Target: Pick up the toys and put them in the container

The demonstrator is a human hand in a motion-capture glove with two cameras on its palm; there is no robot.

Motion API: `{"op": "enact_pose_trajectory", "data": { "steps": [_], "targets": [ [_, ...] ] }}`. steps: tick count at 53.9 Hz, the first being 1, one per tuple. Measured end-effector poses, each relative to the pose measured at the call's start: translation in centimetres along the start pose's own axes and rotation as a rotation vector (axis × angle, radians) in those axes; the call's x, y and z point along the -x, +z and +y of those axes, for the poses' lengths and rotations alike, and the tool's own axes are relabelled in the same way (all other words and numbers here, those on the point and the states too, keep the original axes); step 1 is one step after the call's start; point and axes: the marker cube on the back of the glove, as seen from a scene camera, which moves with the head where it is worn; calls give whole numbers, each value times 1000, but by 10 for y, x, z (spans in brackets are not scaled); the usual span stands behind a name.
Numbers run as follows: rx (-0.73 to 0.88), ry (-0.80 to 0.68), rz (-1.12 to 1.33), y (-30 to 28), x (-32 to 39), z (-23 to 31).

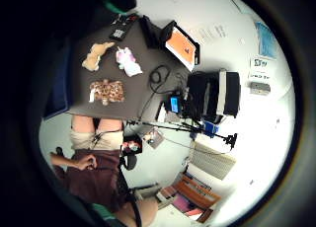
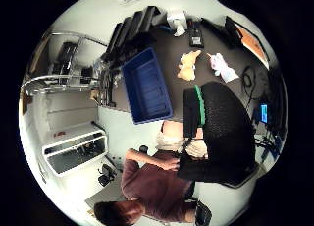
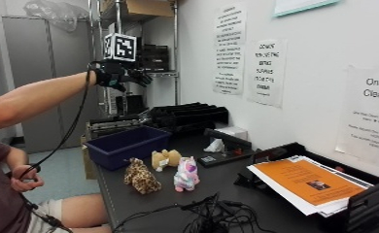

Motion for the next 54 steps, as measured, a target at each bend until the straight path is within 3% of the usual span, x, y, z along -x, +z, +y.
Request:
{"op": "enact_pose_trajectory", "data": {
  "steps": [4, 8, 13, 18, 22, 25, 29, 41, 49, 51, 54],
  "targets": [
    [7, 45, 12, 1, -3, -7],
    [24, 199, -35, 1, -9, -24],
    [49, 137, 13, 6, -22, -33],
    [49, 266, -65, 4, -31, -51],
    [49, 232, -48, 8, -45, -63],
    [47, 306, -80, 11, -56, -79],
    [55, 217, -48, 20, -72, -88],
    [157, 189, -9, 91, -98, -138],
    [271, 248, 18, 170, -104, -176],
    [292, 319, 16, 190, -105, -186],
    [323, 553, 8, 218, -108, -202]
  ]
}}
